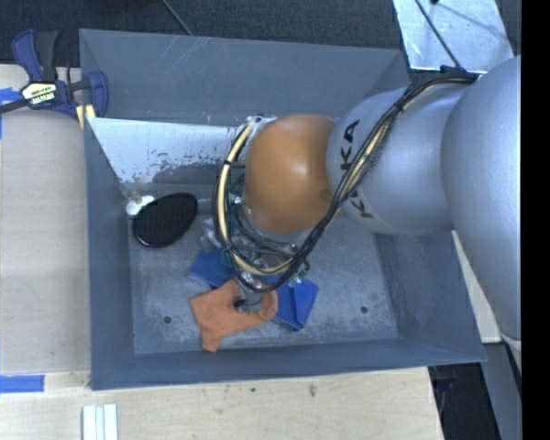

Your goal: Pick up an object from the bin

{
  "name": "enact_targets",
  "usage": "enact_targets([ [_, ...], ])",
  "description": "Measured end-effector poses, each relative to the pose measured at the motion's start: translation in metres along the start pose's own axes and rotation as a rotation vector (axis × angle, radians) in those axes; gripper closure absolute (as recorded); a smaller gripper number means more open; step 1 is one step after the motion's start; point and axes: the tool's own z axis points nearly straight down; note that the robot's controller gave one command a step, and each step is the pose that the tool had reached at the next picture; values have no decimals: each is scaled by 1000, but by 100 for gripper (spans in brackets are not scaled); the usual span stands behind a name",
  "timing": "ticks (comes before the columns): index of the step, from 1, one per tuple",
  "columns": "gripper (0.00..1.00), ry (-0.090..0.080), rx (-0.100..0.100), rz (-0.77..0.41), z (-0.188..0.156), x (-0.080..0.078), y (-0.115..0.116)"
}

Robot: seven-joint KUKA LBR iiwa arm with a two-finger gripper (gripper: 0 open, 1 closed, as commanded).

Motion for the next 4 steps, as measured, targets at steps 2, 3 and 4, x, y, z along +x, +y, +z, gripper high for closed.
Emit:
enact_targets([
  [2,100,10,-4,271,15,-4,-1],
  [3,100,11,0,262,-28,7,11],
  [4,100,6,0,252,-91,7,11],
])
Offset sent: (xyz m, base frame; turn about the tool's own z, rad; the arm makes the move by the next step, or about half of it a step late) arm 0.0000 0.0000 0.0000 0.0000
